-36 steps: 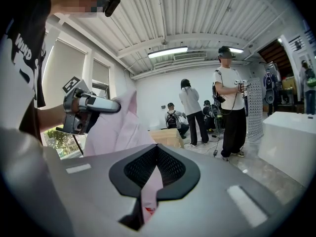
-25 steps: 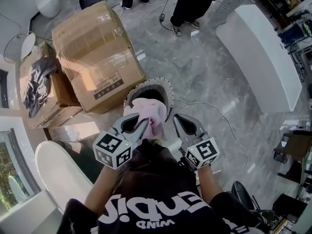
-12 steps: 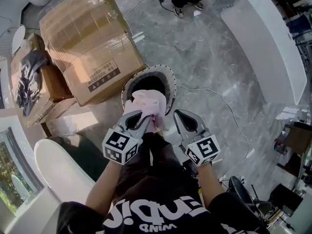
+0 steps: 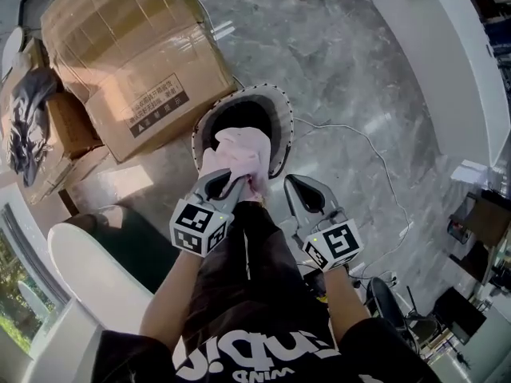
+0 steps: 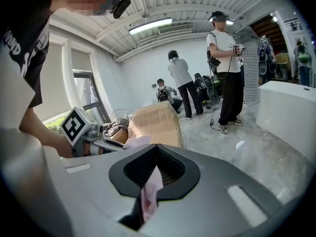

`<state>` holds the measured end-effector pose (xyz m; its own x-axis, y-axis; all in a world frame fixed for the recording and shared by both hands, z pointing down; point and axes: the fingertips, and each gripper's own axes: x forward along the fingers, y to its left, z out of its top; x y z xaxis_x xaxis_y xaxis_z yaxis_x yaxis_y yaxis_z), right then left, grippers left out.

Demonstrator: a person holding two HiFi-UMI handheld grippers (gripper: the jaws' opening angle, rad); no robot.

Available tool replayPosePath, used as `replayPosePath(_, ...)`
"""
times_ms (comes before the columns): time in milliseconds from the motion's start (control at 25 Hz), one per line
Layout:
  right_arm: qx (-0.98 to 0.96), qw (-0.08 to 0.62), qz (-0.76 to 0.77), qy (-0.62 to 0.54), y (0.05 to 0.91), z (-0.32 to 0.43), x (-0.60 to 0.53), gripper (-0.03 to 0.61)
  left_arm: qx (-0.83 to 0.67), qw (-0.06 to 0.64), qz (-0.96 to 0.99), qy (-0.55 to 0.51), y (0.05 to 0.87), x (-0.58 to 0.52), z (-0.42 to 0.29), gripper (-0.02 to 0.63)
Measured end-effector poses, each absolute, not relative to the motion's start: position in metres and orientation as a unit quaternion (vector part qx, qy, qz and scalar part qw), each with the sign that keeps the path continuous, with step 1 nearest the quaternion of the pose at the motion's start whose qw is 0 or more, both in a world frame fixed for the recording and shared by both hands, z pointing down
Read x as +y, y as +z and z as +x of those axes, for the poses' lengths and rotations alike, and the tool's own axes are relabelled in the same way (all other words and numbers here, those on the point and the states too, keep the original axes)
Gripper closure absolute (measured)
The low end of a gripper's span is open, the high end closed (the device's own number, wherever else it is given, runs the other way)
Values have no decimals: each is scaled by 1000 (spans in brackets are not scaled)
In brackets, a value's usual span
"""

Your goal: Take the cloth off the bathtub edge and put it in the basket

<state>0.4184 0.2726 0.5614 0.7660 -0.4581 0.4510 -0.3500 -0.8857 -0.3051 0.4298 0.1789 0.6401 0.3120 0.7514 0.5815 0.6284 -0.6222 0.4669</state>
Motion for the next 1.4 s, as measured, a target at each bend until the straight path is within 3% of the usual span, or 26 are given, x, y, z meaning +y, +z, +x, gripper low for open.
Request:
replayPosePath(800,210,121,-923,-300,600,433,277,569,390,45,794,464,724,169,446,571)
replayPosePath(1000,214,119,-921,-304,603,431,275,569,385,9,797,465,736,168,446,567)
replayPosePath(1080,215,119,-920,-306,604,430,274,569,382,-5,801,462,742,166,447,548)
replayPosePath(1160,216,119,-919,-309,606,428,274,569,379,-14,803,460,746,165,447,485)
replayPosePath(1400,219,118,-917,-312,608,427,270,569,382,-24,798,465,752,162,442,477)
